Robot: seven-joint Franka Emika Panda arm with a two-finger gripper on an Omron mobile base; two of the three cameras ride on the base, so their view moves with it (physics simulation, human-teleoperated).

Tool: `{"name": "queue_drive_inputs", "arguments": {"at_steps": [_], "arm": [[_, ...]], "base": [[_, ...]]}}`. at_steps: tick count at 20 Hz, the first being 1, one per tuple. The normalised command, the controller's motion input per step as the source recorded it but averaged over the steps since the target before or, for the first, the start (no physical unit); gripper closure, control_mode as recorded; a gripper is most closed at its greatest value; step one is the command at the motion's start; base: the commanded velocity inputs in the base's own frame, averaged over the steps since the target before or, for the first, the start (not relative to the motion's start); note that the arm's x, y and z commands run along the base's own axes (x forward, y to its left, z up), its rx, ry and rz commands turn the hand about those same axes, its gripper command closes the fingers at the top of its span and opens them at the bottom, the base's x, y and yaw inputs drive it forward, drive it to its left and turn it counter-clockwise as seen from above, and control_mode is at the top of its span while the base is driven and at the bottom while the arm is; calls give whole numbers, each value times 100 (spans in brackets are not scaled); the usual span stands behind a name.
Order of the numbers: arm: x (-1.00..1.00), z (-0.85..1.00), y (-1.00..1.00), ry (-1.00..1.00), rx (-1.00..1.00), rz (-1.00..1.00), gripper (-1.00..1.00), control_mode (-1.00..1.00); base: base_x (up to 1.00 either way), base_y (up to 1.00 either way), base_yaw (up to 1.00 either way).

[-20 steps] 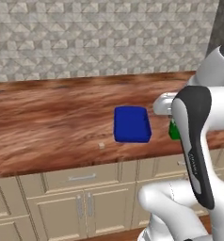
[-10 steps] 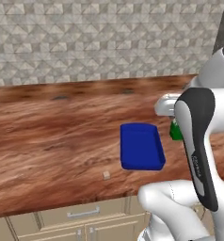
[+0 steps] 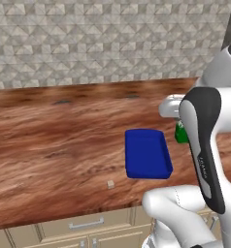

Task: Take out the milk from the fridge and place it on the tray on the counter. Then take the sugar cube near the tray and place it in the tray.

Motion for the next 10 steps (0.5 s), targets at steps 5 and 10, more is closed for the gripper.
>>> {"name": "queue_drive_inputs", "arguments": {"at_steps": [5, 10], "arm": [[0, 0, 0, 0, 0, 0, 100, 100], [0, 0, 0, 0, 0, 0, 100, 100]], "base": [[-1, 0, 3], [1, 0, 0]]}}
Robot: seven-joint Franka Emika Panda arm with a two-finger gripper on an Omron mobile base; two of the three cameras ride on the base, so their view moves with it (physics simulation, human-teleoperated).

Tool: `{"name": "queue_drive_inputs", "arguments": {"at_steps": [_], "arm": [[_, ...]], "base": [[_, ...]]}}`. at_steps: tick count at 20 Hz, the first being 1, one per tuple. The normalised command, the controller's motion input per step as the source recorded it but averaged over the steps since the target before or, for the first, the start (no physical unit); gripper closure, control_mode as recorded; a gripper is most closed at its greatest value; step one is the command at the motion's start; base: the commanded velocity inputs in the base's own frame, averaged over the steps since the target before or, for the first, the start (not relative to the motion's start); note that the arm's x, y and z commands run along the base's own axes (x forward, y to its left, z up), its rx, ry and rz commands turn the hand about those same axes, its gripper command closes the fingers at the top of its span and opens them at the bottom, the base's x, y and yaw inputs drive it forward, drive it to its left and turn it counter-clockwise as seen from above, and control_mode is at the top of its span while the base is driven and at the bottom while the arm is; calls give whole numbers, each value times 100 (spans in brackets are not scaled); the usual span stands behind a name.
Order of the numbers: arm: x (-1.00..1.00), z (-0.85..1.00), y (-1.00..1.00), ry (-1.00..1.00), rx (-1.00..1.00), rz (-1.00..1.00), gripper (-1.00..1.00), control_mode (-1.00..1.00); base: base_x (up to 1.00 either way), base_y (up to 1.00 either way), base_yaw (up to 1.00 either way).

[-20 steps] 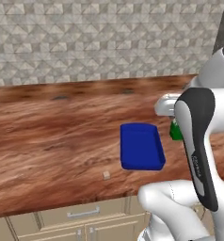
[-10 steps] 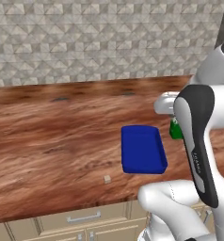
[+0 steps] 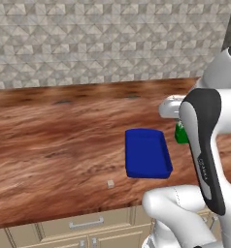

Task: Take out the milk from the fridge and place it on the tray on the counter. Then take the sugar cube near the tray and place it in the tray.

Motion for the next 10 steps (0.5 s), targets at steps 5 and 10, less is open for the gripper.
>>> {"name": "queue_drive_inputs", "arguments": {"at_steps": [5, 10], "arm": [[23, -27, 0, 0, 0, 0, 100, -100], [54, -78, 0, -6, -1, 0, 100, -100]], "base": [[3, 0, 0], [0, 0, 0]]}}
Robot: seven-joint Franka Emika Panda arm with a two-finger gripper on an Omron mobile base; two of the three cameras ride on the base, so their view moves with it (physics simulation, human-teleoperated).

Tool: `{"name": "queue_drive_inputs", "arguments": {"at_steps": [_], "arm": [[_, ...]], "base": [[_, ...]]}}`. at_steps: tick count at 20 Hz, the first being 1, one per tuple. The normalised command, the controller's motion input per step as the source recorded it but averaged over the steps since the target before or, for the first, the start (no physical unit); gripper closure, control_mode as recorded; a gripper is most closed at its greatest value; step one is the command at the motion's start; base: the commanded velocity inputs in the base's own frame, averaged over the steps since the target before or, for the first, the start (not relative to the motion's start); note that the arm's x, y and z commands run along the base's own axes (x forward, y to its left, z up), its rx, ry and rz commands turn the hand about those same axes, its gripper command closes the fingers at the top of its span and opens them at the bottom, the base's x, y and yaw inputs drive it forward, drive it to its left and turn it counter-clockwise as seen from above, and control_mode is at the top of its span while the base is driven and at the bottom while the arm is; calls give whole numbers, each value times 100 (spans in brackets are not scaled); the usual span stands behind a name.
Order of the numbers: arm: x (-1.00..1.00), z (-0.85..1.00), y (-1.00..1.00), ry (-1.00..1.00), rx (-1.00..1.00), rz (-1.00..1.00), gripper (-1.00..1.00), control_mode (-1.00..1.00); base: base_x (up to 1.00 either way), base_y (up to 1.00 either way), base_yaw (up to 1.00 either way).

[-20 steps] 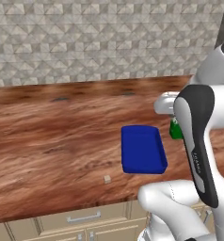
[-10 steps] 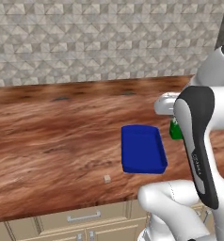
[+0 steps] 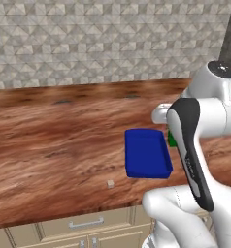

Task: Take out the milk from the fridge and place it on the tray on the counter. Then take the sugar cube near the tray and place it in the tray.

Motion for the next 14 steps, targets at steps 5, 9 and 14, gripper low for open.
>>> {"name": "queue_drive_inputs", "arguments": {"at_steps": [5, 9, 14], "arm": [[64, -60, -3, -15, -1, 0, 100, -100], [81, -46, 0, -9, 0, 0, 100, -100], [64, -25, 0, 0, 0, 0, 100, -100]], "base": [[0, 0, 0], [0, 0, 0], [0, 0, 0]]}}
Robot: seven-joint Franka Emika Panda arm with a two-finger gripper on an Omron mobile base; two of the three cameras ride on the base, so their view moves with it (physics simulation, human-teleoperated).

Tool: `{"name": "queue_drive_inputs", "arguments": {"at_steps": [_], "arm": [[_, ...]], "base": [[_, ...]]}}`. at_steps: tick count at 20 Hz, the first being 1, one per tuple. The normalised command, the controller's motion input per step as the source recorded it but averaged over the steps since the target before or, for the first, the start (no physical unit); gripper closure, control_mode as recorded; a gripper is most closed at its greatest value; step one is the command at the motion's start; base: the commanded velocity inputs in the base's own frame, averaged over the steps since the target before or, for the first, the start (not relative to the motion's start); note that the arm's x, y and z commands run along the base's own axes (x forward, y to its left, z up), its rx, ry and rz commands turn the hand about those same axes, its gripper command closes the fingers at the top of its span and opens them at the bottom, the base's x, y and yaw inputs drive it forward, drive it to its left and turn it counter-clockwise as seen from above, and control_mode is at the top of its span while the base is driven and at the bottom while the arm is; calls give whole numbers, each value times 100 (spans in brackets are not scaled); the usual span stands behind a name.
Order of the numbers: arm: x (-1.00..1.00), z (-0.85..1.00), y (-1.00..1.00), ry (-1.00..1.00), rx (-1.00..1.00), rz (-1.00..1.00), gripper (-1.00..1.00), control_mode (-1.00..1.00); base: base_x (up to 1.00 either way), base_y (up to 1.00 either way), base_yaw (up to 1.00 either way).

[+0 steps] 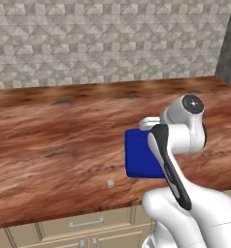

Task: Take out the milk from the fridge and place it on the tray on the counter. Then take the sugar cube near the tray and place it in the tray.

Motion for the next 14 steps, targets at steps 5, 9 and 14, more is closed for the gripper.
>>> {"name": "queue_drive_inputs", "arguments": {"at_steps": [5, 9, 14], "arm": [[30, -9, 0, 7, 0, 0, 100, -100], [20, -15, 0, 3, 0, 0, 100, -100], [20, -19, -2, 0, 0, 0, 100, -100]], "base": [[0, 0, 0], [0, 0, 0], [0, 0, 0]]}}
